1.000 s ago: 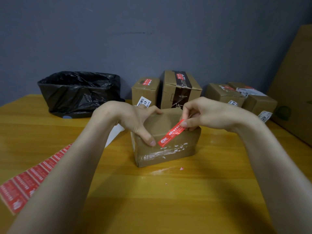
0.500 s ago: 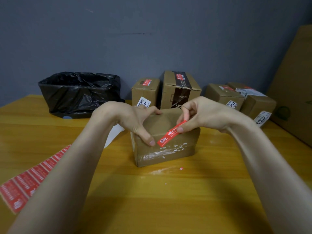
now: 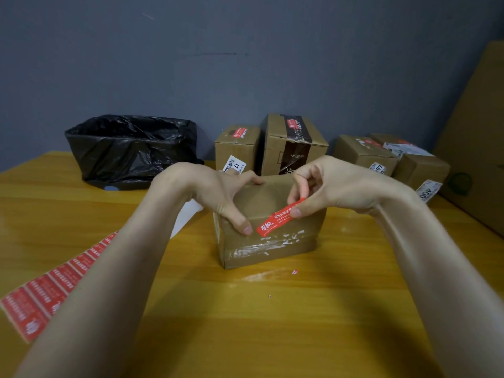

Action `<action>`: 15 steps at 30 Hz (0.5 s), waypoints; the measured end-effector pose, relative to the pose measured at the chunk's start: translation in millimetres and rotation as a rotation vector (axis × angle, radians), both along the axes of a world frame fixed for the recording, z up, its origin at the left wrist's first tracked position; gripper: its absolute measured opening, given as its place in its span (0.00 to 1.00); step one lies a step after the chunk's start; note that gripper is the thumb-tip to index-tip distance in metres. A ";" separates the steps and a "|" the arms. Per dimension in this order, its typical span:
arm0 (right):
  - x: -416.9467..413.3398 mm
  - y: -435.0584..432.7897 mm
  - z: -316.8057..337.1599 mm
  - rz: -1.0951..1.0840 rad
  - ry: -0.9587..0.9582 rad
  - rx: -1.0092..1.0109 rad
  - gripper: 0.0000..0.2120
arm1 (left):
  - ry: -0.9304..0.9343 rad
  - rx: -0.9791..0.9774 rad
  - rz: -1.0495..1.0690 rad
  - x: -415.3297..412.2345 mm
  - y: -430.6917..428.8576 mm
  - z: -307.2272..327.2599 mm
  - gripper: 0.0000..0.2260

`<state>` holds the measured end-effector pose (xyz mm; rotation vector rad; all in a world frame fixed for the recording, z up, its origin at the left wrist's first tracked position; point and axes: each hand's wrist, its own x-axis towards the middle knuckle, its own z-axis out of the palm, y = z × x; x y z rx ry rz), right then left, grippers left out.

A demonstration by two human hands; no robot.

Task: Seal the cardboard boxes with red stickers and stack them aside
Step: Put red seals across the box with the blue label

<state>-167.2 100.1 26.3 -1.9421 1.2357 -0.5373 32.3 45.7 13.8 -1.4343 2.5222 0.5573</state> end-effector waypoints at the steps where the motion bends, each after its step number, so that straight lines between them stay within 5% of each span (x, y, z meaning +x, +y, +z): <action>1: 0.3 -0.1 0.0 0.006 0.004 -0.002 0.14 | 0.000 -0.002 0.001 0.0 -0.2 -0.4 0.46; 15: 5.4 5.0 6.9 0.118 0.145 -0.010 0.13 | 0.009 0.001 0.002 1.6 -0.3 -0.7 0.46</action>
